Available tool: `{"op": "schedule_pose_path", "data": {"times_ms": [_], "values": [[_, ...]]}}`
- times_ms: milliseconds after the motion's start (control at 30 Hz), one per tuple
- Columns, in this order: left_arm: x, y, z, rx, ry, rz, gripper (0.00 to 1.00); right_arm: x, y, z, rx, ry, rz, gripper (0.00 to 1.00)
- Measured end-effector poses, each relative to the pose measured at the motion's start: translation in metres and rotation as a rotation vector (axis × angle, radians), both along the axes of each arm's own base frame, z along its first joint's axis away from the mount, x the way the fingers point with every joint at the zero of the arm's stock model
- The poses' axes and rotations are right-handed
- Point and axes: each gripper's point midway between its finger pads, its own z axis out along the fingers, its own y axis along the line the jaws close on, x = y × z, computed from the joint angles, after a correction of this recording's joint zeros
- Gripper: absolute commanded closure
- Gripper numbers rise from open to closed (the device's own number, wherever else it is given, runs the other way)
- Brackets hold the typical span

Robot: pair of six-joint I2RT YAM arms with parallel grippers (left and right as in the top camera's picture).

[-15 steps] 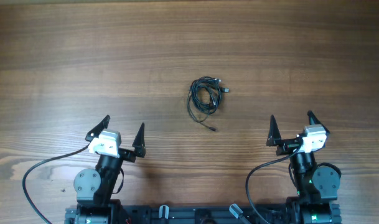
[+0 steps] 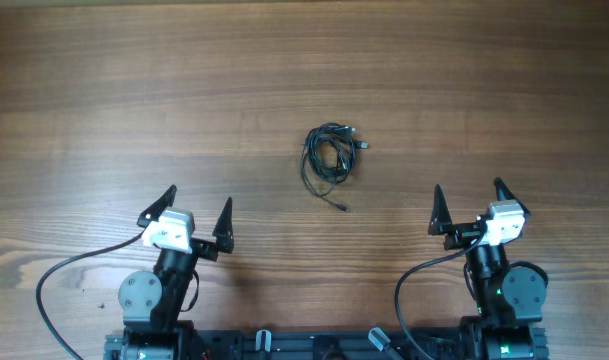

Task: Untangle cables

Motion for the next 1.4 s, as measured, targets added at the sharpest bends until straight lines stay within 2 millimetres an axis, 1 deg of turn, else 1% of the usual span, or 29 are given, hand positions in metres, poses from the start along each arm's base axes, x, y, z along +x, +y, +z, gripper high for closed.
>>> {"op": "schedule_pose_path", "data": {"times_ms": [1200, 1300, 1400], "values": [[0.0000, 0.0000, 0.0001, 0.000, 0.000, 0.000, 0.00, 0.0000, 0.0000, 0.0001, 0.000, 0.000, 0.000, 0.00], [0.0001, -0.0003, 0.0023, -0.001, -0.009, -0.002, 0.00, 0.0000, 0.0000, 0.0002, 0.021, 0.001, 0.000, 0.00], [-0.0004, -0.0017, 0.0013, -0.029, 0.002, -0.009, 0.00, 0.0000, 0.0000, 0.0002, 0.026, 0.002, 0.000, 0.00]]}}
